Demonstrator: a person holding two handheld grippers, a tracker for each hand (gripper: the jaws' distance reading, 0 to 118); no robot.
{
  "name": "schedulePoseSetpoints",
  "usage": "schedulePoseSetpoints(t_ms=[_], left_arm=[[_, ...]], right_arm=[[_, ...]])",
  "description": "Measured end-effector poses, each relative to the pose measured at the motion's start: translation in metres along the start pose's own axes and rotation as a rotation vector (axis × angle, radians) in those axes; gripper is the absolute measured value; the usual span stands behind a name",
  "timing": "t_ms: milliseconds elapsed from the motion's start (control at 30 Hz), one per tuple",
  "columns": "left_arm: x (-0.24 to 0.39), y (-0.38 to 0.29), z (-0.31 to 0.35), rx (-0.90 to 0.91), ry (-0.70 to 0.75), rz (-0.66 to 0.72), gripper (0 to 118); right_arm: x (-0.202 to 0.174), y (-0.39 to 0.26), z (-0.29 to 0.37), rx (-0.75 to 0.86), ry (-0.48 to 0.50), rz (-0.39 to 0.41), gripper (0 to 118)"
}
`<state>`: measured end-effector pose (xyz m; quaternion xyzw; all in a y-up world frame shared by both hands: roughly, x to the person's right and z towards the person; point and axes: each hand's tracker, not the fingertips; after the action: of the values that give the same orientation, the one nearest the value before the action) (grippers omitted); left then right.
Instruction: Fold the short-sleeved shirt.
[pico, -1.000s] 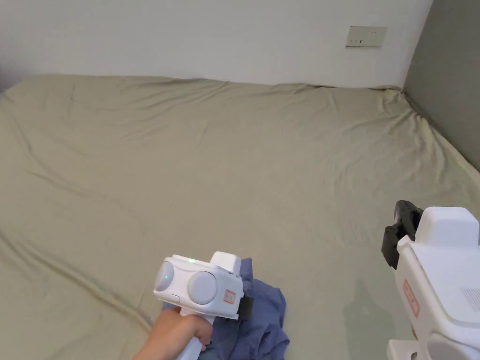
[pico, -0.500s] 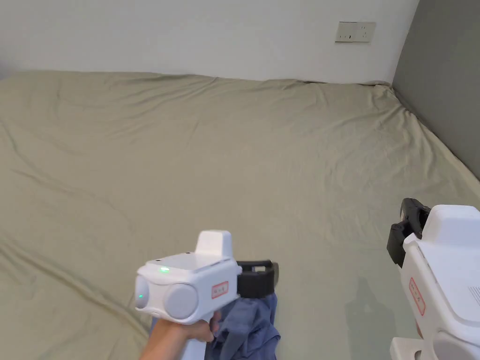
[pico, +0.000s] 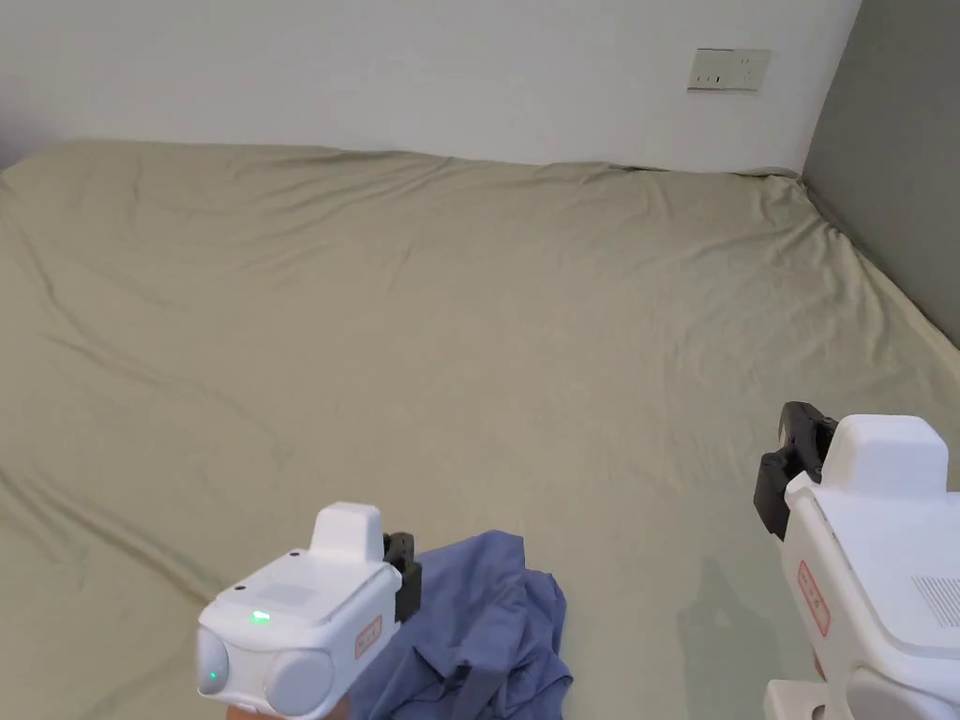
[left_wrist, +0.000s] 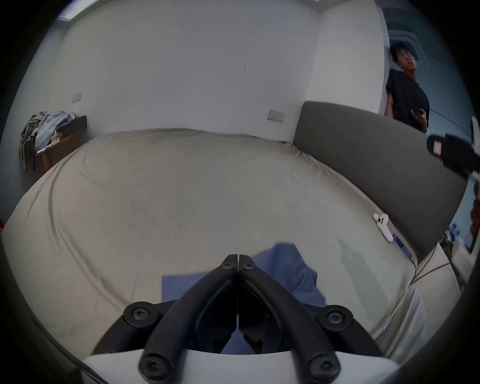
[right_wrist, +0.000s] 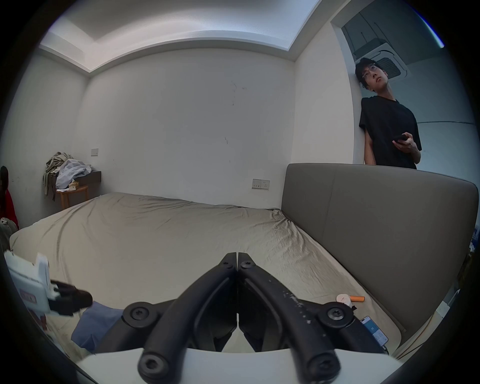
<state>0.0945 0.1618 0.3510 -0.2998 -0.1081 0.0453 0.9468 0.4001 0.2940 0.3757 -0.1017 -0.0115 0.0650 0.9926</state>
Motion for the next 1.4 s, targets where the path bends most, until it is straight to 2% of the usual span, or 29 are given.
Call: schedulePoseSetpoints(t_ms=[400, 533, 600, 767, 967, 1067, 1200, 1400], left_arm=[[0.071, -0.043, -0.045, -0.155, -0.12, -0.108, 0], [0.092, -0.065, -0.076, -0.259, -0.097, -0.132, 0], [0.095, -0.065, -0.072, -0.205, -0.068, -0.11, 0], [0.09, -0.056, -0.062, -0.209, -0.088, -0.12, 0], [0.071, 0.001, -0.003, 0.016, -0.138, -0.07, 0], [0.057, 0.034, 0.031, 0.155, -0.102, -0.091, 0], [0.029, 0.07, 0.071, 0.318, -0.008, -0.124, 0], [-0.015, 0.099, 0.109, 0.464, 0.175, -0.193, 0]], right_arm=[[0.015, -0.006, -0.004, -0.021, -0.025, 0.0, 2], [0.018, -0.009, -0.004, -0.03, -0.034, -0.002, 2], [0.019, -0.01, -0.003, -0.034, -0.034, 0.0, 2], [0.018, -0.011, -0.002, -0.036, -0.032, 0.004, 2], [0.009, 0.0, 0.005, -0.006, -0.022, -0.002, 2], [0.002, 0.007, 0.01, 0.017, -0.016, -0.005, 2], [-0.008, 0.017, 0.018, 0.052, -0.005, -0.01, 2], [-0.024, 0.026, 0.026, 0.097, 0.007, -0.005, 2]])
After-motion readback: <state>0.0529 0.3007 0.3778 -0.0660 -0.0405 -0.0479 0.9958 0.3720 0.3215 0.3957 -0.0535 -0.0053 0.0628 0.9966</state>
